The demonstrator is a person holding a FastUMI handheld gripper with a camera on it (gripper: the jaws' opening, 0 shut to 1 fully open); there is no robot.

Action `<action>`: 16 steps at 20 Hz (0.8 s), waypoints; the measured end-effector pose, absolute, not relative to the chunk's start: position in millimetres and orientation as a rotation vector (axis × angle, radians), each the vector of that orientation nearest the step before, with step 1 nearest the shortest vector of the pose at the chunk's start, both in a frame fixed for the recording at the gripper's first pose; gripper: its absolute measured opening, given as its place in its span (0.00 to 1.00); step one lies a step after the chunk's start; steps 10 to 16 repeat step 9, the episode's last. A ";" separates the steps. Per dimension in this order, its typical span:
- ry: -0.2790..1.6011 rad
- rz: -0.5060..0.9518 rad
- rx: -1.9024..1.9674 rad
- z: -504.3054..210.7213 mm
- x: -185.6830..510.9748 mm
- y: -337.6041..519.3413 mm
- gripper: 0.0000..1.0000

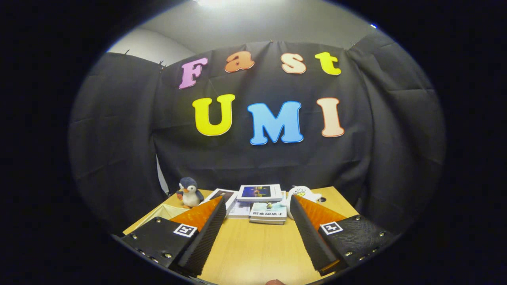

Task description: Open the storage box then place both shoes into the box .Put the left shoe in first, then the right shoe, with the right side of both shoes facing outward in a uniform manner.

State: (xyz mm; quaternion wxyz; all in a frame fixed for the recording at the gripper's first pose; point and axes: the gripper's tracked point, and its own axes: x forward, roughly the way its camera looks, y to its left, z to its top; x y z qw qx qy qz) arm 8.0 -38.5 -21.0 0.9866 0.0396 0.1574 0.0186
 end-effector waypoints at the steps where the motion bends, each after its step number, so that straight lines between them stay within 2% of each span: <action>1: 0.307 0.034 0.081 -21.1 7.1 -40.4 0.97; 16: 0.287 0.014 0.088 -25.1 5.4 -55.4 0.97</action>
